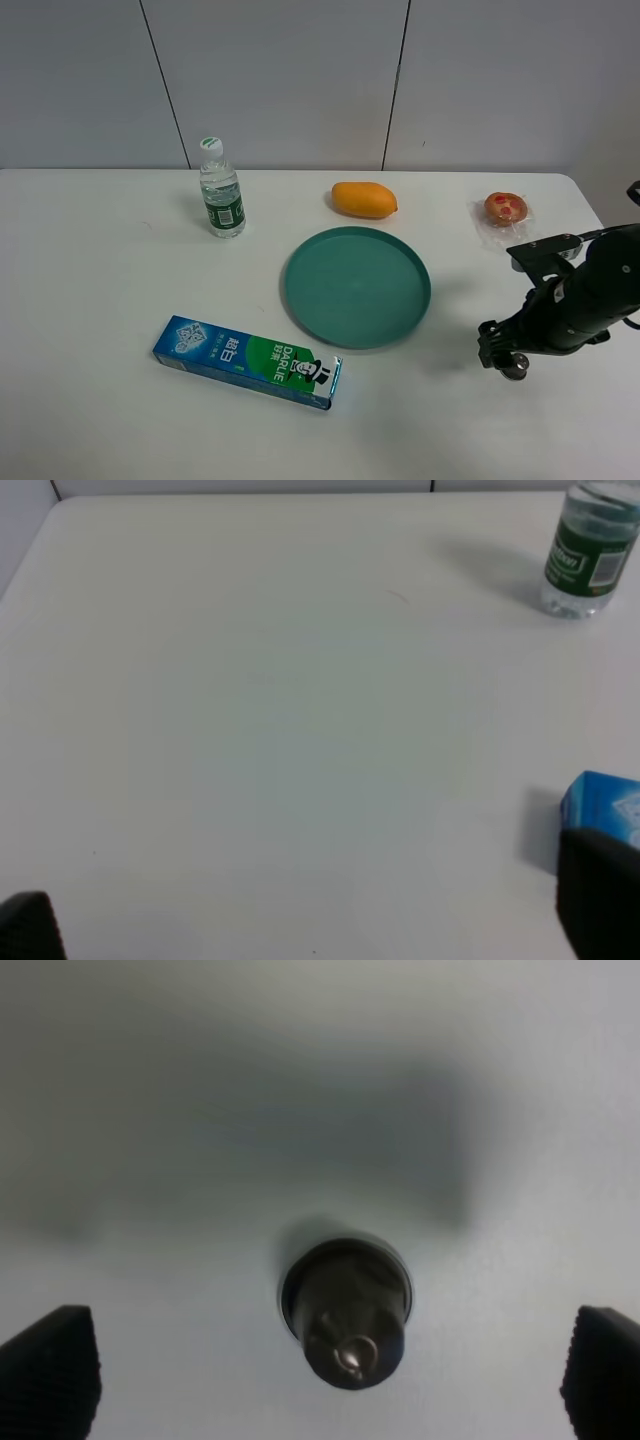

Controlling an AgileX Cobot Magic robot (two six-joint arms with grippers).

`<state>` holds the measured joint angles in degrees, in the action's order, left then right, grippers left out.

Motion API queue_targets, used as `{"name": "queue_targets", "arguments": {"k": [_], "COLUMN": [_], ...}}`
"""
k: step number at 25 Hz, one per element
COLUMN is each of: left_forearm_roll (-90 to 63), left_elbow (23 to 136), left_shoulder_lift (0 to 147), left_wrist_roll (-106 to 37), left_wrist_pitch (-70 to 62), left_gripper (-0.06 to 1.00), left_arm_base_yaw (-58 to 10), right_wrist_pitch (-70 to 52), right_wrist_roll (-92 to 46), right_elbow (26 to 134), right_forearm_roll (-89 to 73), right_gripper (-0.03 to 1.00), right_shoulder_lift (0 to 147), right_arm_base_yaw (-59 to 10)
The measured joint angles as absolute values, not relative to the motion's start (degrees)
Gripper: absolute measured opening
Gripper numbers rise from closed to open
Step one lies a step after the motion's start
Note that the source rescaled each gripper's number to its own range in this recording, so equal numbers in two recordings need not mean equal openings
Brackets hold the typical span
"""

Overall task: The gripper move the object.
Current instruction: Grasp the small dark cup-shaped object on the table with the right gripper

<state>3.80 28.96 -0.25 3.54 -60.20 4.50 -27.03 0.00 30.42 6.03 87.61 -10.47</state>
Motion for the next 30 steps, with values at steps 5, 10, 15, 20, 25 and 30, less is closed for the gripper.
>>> {"name": "queue_targets", "arguments": {"k": [5, 10, 15, 20, 25, 30], "left_forearm_roll": [3.8, 3.8, 3.8, 3.8, 3.8, 3.8], "left_elbow": [29.0, 29.0, 29.0, 29.0, 29.0, 29.0], "left_shoulder_lift": [-0.2, -0.2, -0.2, -0.2, -0.2, -0.2], "left_wrist_roll": [3.5, 3.5, 3.5, 3.5, 3.5, 3.5], "left_wrist_pitch": [-60.2, -60.2, -60.2, -60.2, -60.2, -60.2], "left_gripper": [1.0, 1.0, 1.0, 1.0, 1.0, 1.0], "left_arm_base_yaw": [4.5, 4.5, 4.5, 4.5, 4.5, 4.5], "right_wrist_pitch": [-26.5, -24.4, -23.9, -22.3, -21.2, -21.6], "right_wrist_roll": [0.0, -0.3, -0.4, -0.4, -0.4, -0.4], "right_elbow": [30.4, 30.5, 30.5, 30.3, 30.1, 30.1], "right_forearm_roll": [6.4, 6.3, 6.3, 5.9, 5.4, 5.2], "right_gripper": [0.88, 0.84, 0.83, 0.83, 0.82, 0.71], "right_shoulder_lift": [91.1, 92.0, 93.8, 94.3, 94.3, 94.3], "right_arm_base_yaw": [-10.5, -10.5, -10.5, -10.5, -10.5, -10.5]}}
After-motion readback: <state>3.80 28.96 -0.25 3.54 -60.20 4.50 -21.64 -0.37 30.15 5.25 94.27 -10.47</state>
